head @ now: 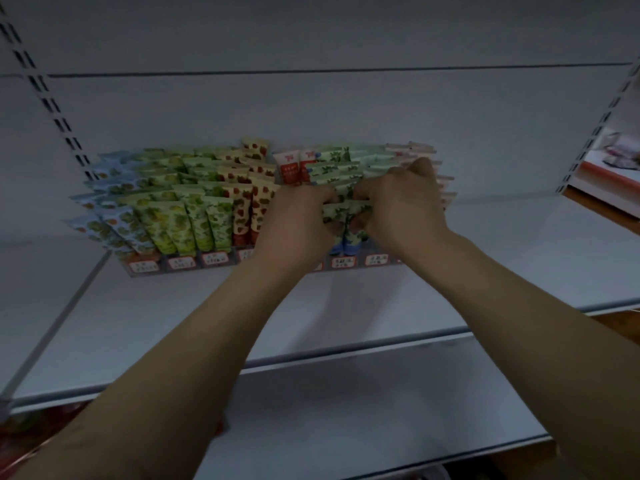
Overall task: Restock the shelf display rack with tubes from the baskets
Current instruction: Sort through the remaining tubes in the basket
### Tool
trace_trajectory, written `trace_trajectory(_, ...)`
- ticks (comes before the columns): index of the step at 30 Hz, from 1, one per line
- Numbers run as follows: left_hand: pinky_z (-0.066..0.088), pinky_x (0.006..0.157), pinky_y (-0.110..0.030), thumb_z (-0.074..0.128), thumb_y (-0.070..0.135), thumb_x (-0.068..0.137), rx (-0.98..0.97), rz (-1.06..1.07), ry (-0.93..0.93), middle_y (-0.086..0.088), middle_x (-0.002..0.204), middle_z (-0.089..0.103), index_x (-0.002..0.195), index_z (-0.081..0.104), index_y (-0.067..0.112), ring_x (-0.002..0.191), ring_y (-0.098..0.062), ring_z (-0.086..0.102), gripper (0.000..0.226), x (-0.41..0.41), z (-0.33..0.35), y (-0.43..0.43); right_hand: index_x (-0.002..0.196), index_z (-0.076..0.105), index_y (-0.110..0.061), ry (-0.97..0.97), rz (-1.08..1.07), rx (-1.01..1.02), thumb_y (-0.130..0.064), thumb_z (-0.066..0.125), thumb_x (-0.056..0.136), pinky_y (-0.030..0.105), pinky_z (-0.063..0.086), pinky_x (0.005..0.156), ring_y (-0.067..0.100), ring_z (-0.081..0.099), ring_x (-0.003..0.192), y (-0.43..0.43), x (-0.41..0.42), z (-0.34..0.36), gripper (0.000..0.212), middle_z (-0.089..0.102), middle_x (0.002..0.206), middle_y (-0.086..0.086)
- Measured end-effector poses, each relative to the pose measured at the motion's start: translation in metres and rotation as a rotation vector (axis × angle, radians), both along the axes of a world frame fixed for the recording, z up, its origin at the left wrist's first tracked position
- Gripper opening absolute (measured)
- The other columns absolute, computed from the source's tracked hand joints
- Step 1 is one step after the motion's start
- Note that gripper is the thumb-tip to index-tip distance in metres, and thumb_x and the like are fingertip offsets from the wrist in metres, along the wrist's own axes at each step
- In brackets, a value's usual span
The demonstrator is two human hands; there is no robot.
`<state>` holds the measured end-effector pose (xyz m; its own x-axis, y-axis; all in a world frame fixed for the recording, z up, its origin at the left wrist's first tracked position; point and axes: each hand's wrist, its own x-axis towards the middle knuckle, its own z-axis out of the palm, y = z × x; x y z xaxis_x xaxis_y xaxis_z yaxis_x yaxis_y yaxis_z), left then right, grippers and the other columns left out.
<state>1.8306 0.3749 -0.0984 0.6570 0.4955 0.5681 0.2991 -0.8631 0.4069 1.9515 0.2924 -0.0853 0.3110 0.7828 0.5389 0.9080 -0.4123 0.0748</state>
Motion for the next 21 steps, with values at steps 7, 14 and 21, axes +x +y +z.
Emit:
trace_trajectory(7, 0.035, 0.064, -0.016, 0.073, 0.009, 0.075, -0.025, 0.025, -0.008, -0.006, 0.093, 0.072, 0.094, 0.073, 0.013, 0.085, -0.021, 0.064, 0.019, 0.001, -0.010, 0.002, 0.049, 0.063, -0.019, -0.053, 0.059, 0.101, -0.012, 0.072, 0.044, 0.033, 0.043, 0.066, 0.022, 0.048, 0.035, -0.007, -0.011, -0.008, 0.013, 0.053, 0.039, 0.006)
trace_trajectory(14, 0.055, 0.075, -0.038, 0.066, 0.010, 0.079, -0.068, 0.073, 0.101, -0.009, 0.102, 0.070, 0.105, 0.069, 0.016, 0.095, -0.030, 0.064, 0.026, 0.002, -0.009, -0.005, 0.061, 0.069, -0.021, 0.007, 0.004, 0.079, -0.017, 0.074, 0.055, 0.028, 0.025, 0.067, 0.023, 0.059, 0.051, -0.011, -0.017, -0.009, 0.009, 0.065, 0.056, 0.005)
trace_trajectory(21, 0.046, 0.078, -0.040, 0.069, 0.027, 0.085, -0.073, 0.171, 0.010, -0.007, 0.129, 0.048, 0.132, 0.044, 0.020, 0.115, -0.028, 0.047, 0.054, -0.041, -0.018, -0.057, 0.112, 0.066, -0.020, 0.190, 0.071, 0.119, -0.043, 0.075, 0.073, 0.034, 0.040, 0.083, 0.028, 0.060, 0.094, -0.079, -0.042, 0.012, 0.046, 0.068, 0.103, 0.005)
